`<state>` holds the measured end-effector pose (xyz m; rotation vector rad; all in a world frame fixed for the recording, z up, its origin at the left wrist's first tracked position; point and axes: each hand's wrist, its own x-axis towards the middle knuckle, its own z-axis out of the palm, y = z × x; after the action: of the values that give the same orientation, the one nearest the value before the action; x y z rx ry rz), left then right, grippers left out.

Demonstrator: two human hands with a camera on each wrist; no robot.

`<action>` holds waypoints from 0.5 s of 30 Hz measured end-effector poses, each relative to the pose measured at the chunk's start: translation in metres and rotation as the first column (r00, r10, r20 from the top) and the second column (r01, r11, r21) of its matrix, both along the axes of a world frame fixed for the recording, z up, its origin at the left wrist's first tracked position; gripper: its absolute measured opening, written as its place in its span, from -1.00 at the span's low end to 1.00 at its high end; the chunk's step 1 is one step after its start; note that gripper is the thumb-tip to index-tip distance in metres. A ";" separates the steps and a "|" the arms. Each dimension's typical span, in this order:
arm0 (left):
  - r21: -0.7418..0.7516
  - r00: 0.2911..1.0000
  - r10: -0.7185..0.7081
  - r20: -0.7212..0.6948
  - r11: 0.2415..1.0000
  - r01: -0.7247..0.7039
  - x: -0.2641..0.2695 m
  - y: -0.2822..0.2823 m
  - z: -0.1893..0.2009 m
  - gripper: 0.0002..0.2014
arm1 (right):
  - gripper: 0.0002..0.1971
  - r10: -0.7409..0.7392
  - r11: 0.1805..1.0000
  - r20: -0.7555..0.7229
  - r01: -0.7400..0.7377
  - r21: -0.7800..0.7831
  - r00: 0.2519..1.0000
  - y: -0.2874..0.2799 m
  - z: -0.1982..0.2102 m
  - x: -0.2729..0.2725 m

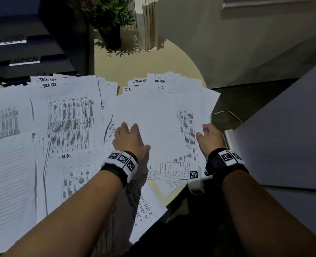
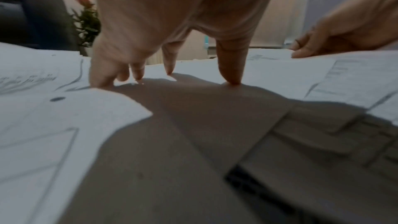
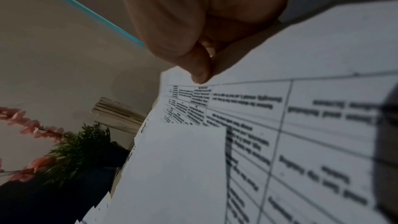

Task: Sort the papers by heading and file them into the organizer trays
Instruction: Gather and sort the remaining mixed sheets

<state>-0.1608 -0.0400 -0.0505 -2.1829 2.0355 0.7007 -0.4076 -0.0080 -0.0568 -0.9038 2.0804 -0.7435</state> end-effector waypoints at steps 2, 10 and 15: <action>-0.006 0.999 -0.039 -0.005 0.999 0.039 -0.005 0.003 -0.005 -0.18 | -0.69 0.001 1.000 -0.017 0.000 0.021 1.000 -0.001 0.002 0.002; 0.091 0.979 -0.204 -0.026 0.974 0.206 -0.022 0.011 0.009 -0.11 | -0.61 0.136 0.991 0.039 -0.136 0.012 0.990 -0.006 0.011 0.014; 0.168 0.799 0.024 -0.600 0.981 0.097 -0.052 0.014 0.040 0.02 | -0.74 0.121 0.985 0.492 -0.041 -0.169 0.862 -0.006 0.032 0.026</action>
<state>-0.2128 -0.0259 -0.0103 -1.9602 2.1177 1.6922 -0.3813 -0.0141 -0.0250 -0.7715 1.5316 -0.9856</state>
